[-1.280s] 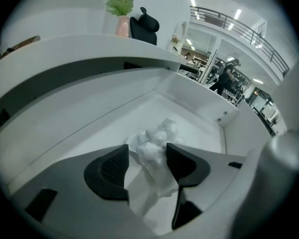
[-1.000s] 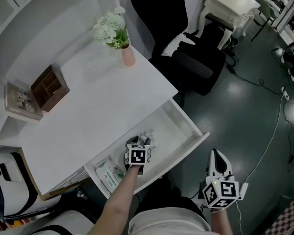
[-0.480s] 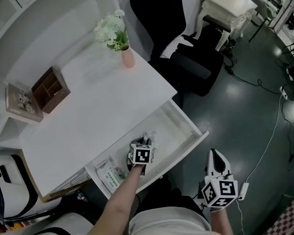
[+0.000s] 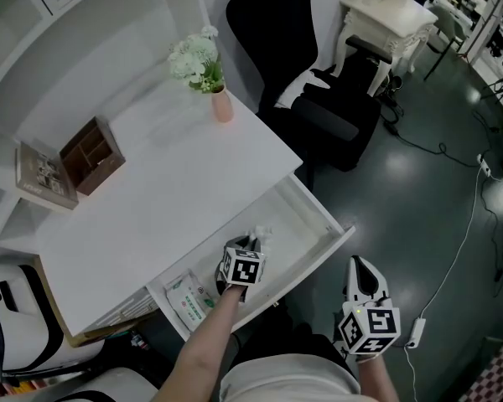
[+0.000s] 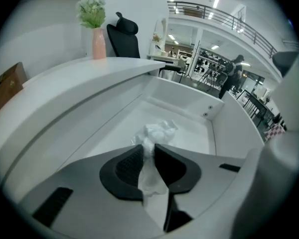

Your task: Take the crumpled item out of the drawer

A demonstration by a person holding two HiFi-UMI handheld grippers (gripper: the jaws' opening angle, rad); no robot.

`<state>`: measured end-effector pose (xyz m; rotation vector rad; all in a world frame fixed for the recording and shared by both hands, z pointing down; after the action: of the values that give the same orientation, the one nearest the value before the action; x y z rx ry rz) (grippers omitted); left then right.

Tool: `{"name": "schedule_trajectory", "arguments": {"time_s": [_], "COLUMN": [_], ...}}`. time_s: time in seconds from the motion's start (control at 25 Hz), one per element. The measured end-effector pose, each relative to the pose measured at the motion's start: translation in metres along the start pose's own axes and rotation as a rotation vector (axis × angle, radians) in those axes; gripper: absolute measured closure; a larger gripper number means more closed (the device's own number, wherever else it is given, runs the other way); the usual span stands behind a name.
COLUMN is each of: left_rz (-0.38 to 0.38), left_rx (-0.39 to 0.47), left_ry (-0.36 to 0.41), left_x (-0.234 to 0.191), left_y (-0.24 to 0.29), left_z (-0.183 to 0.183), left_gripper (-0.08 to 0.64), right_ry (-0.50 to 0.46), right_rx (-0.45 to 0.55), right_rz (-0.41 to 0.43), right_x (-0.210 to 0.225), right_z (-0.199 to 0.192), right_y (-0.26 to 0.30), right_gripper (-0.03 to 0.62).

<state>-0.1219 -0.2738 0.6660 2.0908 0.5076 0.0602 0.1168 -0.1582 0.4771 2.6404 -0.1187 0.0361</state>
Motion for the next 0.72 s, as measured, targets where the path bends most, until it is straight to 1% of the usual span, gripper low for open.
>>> {"name": "schedule_trajectory", "arguments": {"time_s": [0.28, 0.6, 0.72], "left_rz": [0.022, 0.048, 0.052], "left_rx": [0.088, 0.218, 0.259], "left_ry": [0.016, -0.006, 0.0], "left_x": [0.009, 0.019, 0.028], "left_y": [-0.03, -0.073, -0.088], "left_z": [0.016, 0.037, 0.044], "left_gripper": [0.492, 0.492, 0.492], "right_ry": [0.008, -0.005, -0.009], "right_rx": [0.04, 0.078, 0.09], "right_rz": [0.032, 0.089, 0.099], "right_x": [-0.004, -0.004, 0.001], "right_z": [0.005, 0.013, 0.016], "right_y": [-0.004, -0.007, -0.011], "right_gripper": [0.591, 0.591, 0.591]}}
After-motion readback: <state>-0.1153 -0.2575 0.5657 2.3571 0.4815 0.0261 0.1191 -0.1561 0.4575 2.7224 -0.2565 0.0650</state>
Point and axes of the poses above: the fingertips, and each gripper's own axes: y forward along the fingers, x to its right, z out of its top, the point moved 6 cm from there along -y, backward along the fingers, and after that the axes turned 7 degrees about -y, right-handed, at the moved point
